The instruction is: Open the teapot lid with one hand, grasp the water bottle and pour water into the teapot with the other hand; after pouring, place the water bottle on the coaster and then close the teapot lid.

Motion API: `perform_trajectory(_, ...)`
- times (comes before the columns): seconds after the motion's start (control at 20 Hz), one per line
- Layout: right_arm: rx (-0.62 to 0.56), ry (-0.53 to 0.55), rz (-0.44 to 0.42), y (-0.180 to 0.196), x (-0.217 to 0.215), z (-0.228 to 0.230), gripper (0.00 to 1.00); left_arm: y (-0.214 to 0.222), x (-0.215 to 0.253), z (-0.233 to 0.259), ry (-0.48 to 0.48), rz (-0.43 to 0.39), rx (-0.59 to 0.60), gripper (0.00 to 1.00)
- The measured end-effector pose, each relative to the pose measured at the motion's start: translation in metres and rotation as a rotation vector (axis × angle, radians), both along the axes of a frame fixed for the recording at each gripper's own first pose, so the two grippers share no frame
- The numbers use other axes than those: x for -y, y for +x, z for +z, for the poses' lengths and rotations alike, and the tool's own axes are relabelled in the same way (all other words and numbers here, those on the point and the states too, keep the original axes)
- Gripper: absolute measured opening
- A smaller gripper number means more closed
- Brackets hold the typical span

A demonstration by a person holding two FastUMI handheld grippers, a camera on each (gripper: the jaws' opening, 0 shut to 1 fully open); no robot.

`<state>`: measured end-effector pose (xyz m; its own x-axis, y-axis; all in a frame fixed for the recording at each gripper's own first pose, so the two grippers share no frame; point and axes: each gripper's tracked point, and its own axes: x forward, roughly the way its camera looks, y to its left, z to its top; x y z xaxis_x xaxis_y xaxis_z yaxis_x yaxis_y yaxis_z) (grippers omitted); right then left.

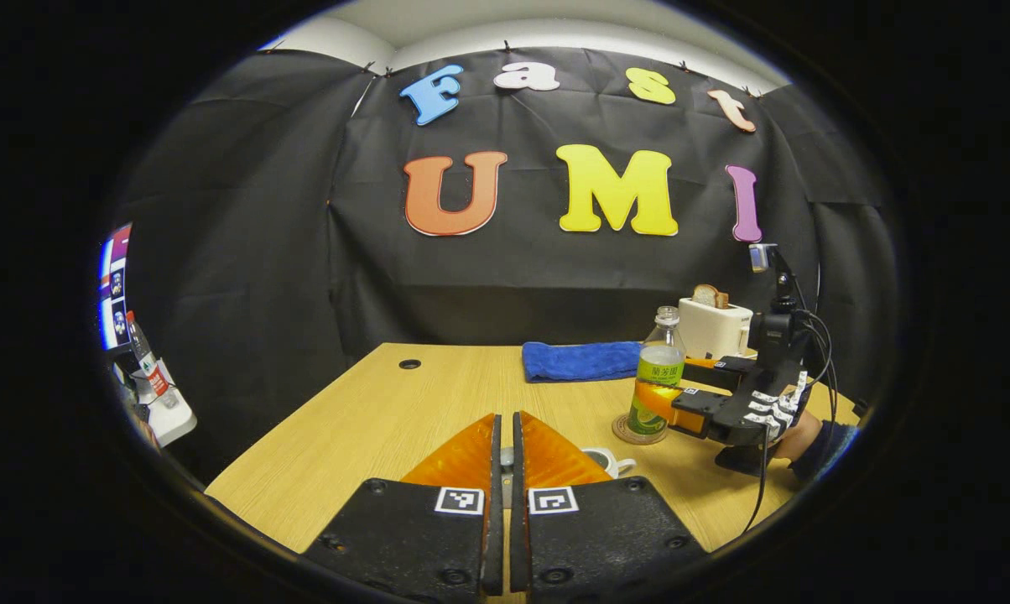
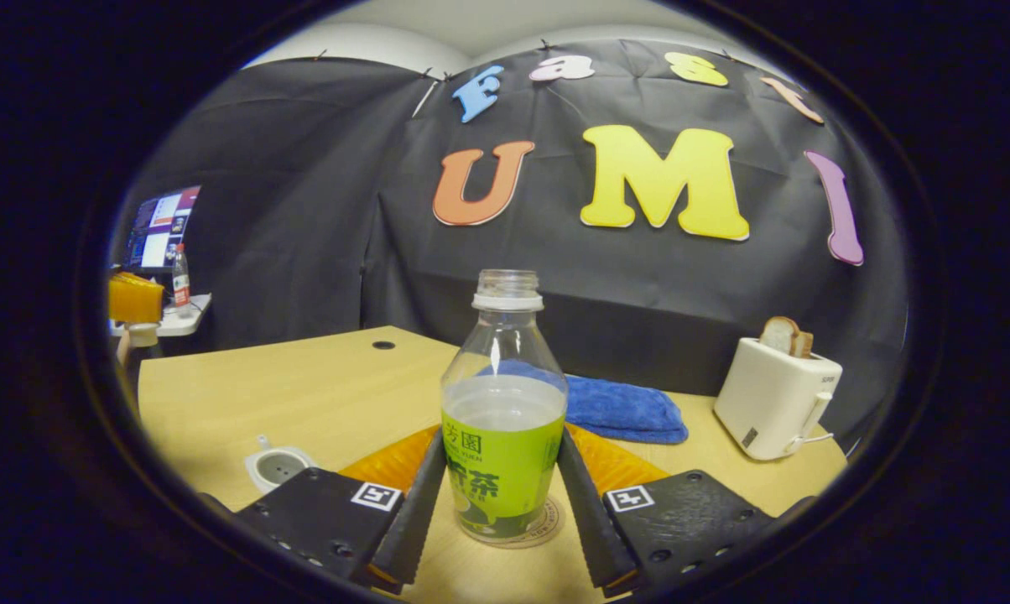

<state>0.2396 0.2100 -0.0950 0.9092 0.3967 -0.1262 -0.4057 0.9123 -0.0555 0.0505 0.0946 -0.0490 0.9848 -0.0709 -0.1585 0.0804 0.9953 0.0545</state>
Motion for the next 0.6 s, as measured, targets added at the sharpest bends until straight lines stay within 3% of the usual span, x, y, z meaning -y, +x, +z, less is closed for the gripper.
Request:
perform_trajectory(0.15, -0.009, 0.002, 0.003, 0.008, 0.005, -0.002, 0.75, 0.000, 0.006, 0.000, -0.006, -0.013, 0.003, 0.06)
perform_trajectory(0.25, -0.062, 0.107, 0.009, 0.006, 0.011, 0.005, 0.74, 0.000, 0.009, -0.001, 0.005, -0.018, 0.000, 0.06)
perform_trajectory(0.4, -0.129, 0.240, -0.049, 0.010, 0.029, 0.020, 0.73, -0.001, 0.015, 0.002, 0.014, -0.024, 0.012, 0.06)
perform_trajectory(0.6, -0.179, 0.190, -0.070, 0.019, 0.028, 0.004, 0.74, -0.007, 0.029, 0.007, 0.029, -0.051, 0.024, 0.06)
